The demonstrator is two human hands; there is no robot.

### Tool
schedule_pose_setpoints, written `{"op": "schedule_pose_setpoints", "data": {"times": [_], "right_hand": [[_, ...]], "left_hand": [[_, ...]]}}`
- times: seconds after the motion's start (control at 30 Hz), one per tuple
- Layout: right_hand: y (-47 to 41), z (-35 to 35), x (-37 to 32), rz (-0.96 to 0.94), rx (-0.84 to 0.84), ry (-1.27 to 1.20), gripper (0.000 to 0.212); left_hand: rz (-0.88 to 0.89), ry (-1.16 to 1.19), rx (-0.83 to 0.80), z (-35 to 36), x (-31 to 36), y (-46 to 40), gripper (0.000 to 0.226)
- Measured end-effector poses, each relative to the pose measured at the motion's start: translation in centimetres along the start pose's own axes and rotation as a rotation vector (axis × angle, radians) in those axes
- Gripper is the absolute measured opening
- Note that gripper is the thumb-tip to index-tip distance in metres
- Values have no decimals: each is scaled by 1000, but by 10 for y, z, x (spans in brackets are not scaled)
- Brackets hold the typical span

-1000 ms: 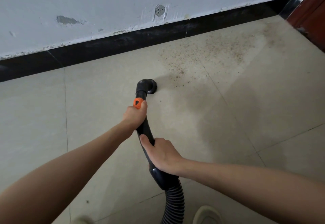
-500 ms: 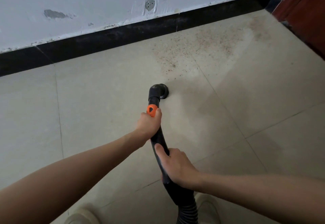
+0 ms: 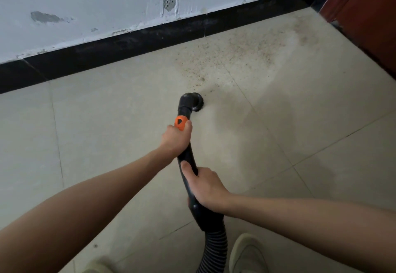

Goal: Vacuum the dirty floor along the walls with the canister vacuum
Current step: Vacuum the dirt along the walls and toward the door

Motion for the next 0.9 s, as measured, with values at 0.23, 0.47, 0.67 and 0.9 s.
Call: {"op": "schedule_pose_setpoints", "data": {"times": [0.23,0.47,0.67,0.9], "right_hand": [[-1,30,-19,-34,-353,-126,54],[-19,-9,3,111,-645,-410,27],[-86,-81,-25,124,-60,-496,43],[-103,-63,-25,191,-89,-423,44]], "left_hand": [[5,-27,-19,-29,-16,-2,51],[16,-36,-33,-24,-20,11,50],[20,-75,-68,-3,-17,31,53],[4,-44,-167,15,-24,53,41]]}}
Point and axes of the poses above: each hand's wrist, its own y-axis away from the middle knuckle, its own z-axis out of the palm, x = y × z, the point moved 7 cm from there along -y, towards the middle knuckle, and after that the axes turned 10 degrees about y, right-handed, at the moved point
